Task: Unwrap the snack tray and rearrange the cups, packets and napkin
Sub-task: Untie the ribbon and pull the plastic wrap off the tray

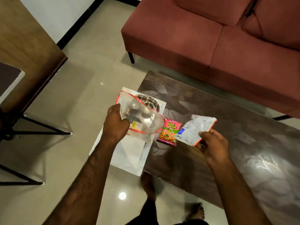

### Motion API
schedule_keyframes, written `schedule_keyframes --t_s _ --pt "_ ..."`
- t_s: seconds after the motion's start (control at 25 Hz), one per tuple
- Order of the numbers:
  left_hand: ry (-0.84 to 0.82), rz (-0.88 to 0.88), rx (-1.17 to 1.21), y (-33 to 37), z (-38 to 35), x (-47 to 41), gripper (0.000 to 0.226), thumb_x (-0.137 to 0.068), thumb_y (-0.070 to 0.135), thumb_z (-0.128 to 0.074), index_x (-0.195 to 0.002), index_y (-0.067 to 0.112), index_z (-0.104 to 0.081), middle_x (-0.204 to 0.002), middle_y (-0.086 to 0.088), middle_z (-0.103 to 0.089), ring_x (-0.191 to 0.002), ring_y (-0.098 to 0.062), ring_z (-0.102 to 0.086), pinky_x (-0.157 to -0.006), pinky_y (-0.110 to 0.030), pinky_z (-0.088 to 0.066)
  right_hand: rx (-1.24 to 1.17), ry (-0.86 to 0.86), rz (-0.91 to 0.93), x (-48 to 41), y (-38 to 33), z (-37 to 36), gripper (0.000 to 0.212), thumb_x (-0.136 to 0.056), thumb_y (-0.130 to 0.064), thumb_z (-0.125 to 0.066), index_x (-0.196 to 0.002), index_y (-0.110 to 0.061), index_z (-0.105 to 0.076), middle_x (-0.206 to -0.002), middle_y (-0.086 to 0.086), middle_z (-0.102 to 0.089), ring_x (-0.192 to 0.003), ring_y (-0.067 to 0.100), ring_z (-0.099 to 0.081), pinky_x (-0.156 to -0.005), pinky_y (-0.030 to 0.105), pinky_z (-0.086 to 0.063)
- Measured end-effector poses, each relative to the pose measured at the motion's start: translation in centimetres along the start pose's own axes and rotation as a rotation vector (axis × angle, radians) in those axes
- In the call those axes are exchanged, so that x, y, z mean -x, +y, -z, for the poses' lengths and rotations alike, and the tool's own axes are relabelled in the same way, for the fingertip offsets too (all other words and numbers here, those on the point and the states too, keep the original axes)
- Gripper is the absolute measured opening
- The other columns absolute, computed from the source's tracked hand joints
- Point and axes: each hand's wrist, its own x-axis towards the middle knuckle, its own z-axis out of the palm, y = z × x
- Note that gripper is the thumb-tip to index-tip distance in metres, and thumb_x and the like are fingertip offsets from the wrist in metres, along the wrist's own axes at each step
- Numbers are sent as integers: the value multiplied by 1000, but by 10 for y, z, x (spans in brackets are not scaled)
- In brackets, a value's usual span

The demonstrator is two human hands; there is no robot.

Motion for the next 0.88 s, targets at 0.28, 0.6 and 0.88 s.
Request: schedule_keyframes --t_s 0.28,0.6,0.88 --pt "28 -45 -28 -3 -4 5 67 -83 -2 -61 -146 9 -40 -148 -11 -42 -131 -33 -47 -105 -49 -48 851 19 47 -24 105 -20 30 -84 -18 -71 -111 -9 -81 -108 22 -81 -96 43 -77 -88 46 -63" --pt "16 -88 -67 -16 -5 3 67 -84 -1 -60 -146 12 -40 -149 -7 -42 -129 -32 -48 -98 -51 -53 1087 -100 52 -15 139 -80 39 -91 -24 -68 -127 -8 -66 -130 24 -71 -115 42 -71 -97 45 -58" --pt "27 -141 -51 -15 -3 4 67 -87 50 -68 -143 21 -44 -146 -2 -46 -124 -15 -49 -94 -28 -41 897 -377 -196 -25 143 -52 18 -98 1 -57 -95 -15 -65 -94 10 -61 -75 26 -62 -72 44 -62"
